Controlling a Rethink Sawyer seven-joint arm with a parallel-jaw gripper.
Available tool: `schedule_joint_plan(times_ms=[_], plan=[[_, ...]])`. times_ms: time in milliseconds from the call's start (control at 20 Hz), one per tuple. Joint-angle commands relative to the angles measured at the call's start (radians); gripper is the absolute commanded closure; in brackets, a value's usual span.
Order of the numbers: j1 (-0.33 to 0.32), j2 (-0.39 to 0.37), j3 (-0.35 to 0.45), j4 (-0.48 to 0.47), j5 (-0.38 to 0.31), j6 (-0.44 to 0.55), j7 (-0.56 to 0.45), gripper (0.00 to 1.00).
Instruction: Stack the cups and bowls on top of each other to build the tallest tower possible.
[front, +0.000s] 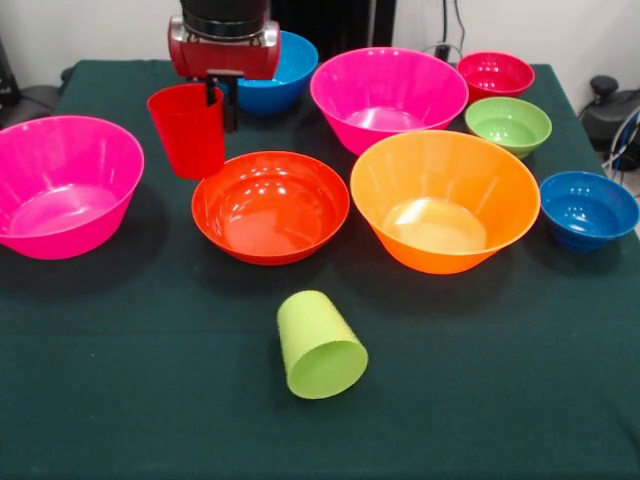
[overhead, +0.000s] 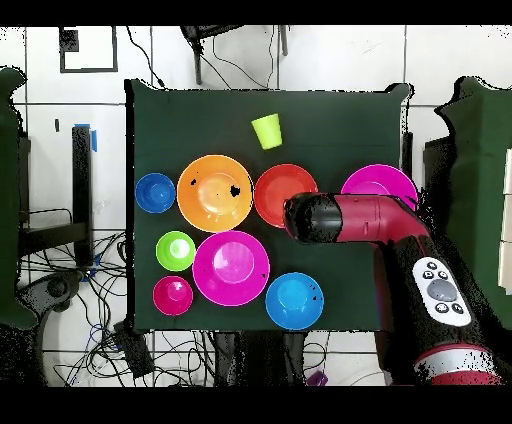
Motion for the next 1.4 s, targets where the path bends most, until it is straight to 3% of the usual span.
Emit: schedule_joint_plan(times_ms=[50, 450, 750, 1400], plan=[[0.048, 0.096, 0.068, -0.081, -0.02, -0.075, 0.024, 1.0], [0.096, 0.159, 0.038, -0.151, -0.033, -0.145, 0.066, 1.0], [0.136, 0.15, 0.015, -0.163, -0.016, -0.146, 0.091, 1.0], [0.209, 0.233, -0.026, -0.207, 0.013, -0.219, 0.148, 1.0]])
